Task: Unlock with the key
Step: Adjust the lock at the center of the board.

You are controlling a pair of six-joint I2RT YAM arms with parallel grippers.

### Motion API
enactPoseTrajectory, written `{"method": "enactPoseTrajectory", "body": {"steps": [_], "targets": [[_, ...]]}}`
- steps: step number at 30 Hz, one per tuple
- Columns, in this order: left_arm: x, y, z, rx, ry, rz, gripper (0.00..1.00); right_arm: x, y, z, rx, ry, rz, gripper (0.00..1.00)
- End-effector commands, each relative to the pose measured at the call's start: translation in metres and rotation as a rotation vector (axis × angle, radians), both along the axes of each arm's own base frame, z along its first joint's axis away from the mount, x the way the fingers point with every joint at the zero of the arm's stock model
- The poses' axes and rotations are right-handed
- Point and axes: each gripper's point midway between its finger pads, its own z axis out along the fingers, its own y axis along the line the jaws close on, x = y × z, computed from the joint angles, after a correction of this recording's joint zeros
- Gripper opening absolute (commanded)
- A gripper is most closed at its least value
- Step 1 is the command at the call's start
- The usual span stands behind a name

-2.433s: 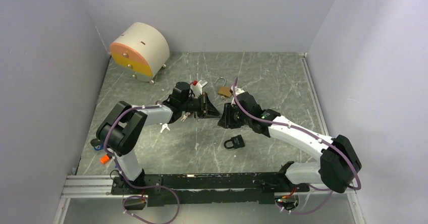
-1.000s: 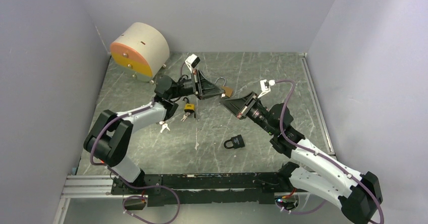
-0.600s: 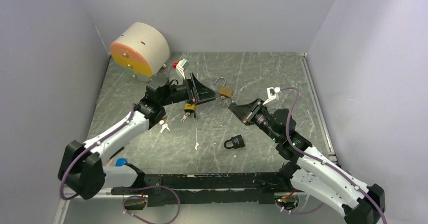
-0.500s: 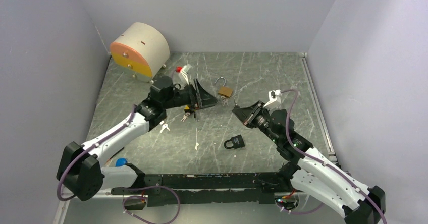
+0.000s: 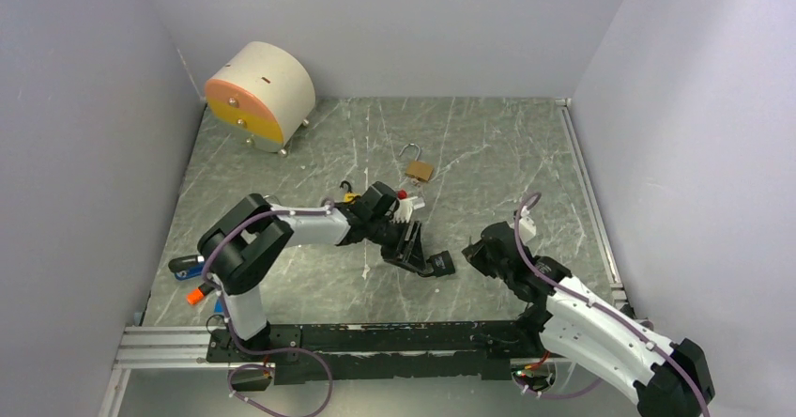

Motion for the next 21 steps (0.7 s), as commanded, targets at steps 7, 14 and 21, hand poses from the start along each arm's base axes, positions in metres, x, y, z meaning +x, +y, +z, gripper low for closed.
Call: {"method": "enactPoseTrajectory", "body": {"steps": [7,14,21], "targets": [[0.003,-0.025,0.01,-0.114,-0.034,-0.061,0.48,-0.004,-0.004,-0.005,0.068,-0.021,-0.05,0.0],[0.016,-0.029,0.006,-0.075,-0.063,-0.02,0.35,-0.007,-0.004,-0.014,0.076,-0.01,-0.043,0.0],[0.021,-0.001,-0.049,0.281,0.06,0.104,0.48,-0.009,-0.005,-0.017,0.062,0.002,-0.04,0.0]]}}
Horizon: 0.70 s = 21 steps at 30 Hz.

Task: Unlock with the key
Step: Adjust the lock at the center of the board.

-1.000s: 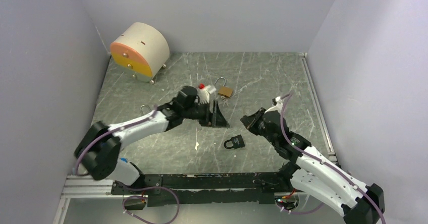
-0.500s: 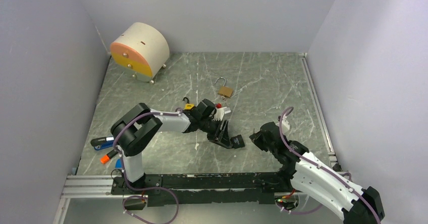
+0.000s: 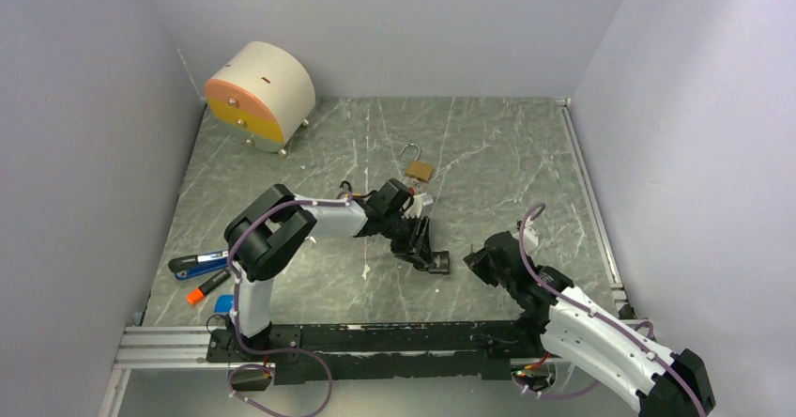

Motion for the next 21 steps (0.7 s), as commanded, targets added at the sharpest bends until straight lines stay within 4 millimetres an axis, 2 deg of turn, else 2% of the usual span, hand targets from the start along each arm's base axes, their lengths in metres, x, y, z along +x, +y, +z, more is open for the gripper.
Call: {"method": "enactPoseTrajectory", "body": {"steps": [1,4,7,13,16,21], "targets": [[0.003,0.025,-0.028,0.234,0.028,0.083,0.51,0.005,0.002,0.004,0.018,-0.019,-0.009,0.0],[0.007,0.037,-0.038,0.324,0.028,0.123,0.57,0.004,0.004,0.001,0.034,-0.015,-0.006,0.0],[0.022,0.05,-0.044,0.415,-0.025,0.182,0.62,0.006,0.009,0.004,0.051,-0.028,0.014,0.0],[0.051,0.038,-0.035,0.405,-0.108,0.204,0.64,0.01,0.039,0.022,0.112,-0.152,0.206,0.0],[0.066,0.038,-0.034,0.451,-0.148,0.218,0.63,0.005,0.047,0.02,0.138,-0.167,0.265,0.0],[0.066,0.036,-0.03,0.439,-0.137,0.209,0.63,-0.006,0.069,0.026,0.24,-0.23,0.4,0.0]]}}
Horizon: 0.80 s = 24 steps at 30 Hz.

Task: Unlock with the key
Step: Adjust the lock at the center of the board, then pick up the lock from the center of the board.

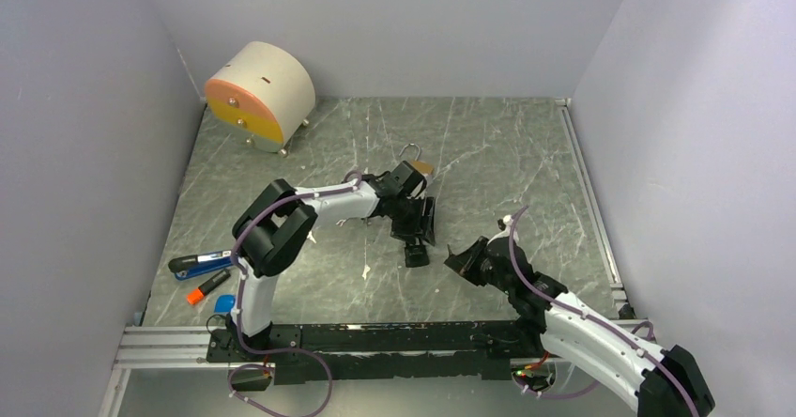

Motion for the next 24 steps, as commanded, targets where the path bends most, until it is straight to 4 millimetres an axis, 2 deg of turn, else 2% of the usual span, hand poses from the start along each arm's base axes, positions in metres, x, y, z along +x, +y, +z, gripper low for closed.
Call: {"method": "enactPoseTrajectory", "body": {"steps": [1,4,8,12,16,19,24], "targets": [[0.004,0.028,-0.022,0.135,-0.015,0.016,0.63,-0.002,0.032,0.031,0.154,-0.152,0.167,0.0],[0.002,0.025,-0.005,0.093,-0.014,0.016,0.64,-0.005,0.036,0.036,0.187,-0.181,0.193,0.0],[0.005,0.022,0.03,0.045,-0.055,0.034,0.68,-0.004,0.032,0.034,0.167,-0.181,0.182,0.0],[0.009,0.037,0.05,0.086,-0.095,0.108,0.75,-0.003,0.034,0.035,0.16,-0.181,0.192,0.0],[0.007,0.056,0.048,0.146,-0.082,0.213,0.83,-0.004,0.034,0.032,0.14,-0.182,0.211,0.0],[-0.003,0.06,0.037,0.169,-0.012,0.285,0.93,-0.003,0.034,0.03,0.127,-0.18,0.212,0.0],[-0.011,0.058,0.022,0.191,0.074,0.418,0.94,-0.002,0.03,0.023,0.093,-0.159,0.195,0.0]]}}
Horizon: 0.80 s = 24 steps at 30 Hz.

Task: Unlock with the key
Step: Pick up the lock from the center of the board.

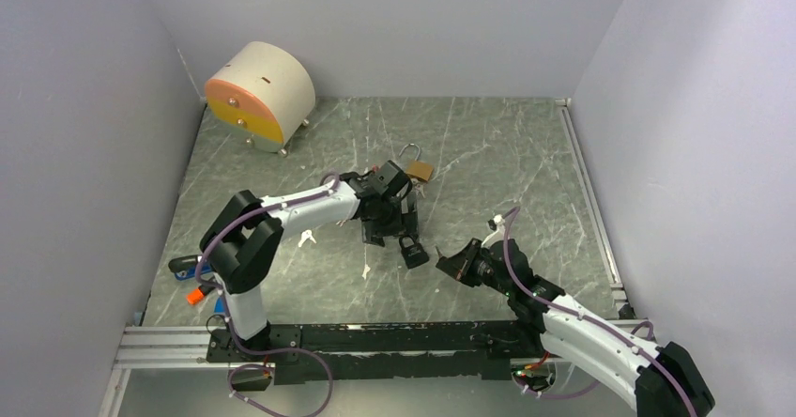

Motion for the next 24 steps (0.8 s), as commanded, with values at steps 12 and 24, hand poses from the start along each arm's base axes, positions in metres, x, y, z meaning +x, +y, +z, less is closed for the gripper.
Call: {"method": "enactPoseTrajectory", "body": {"steps": [12,24], "targets": [[0.006,-0.012,-0.029,0.194,0.035,0.244,0.94,0.008,-0.009,0.004,-0.024,-0.01,-0.066,0.0],[-0.032,-0.014,-0.063,0.307,0.194,0.222,0.78,0.004,-0.011,-0.006,-0.052,0.045,-0.073,0.0]]}}
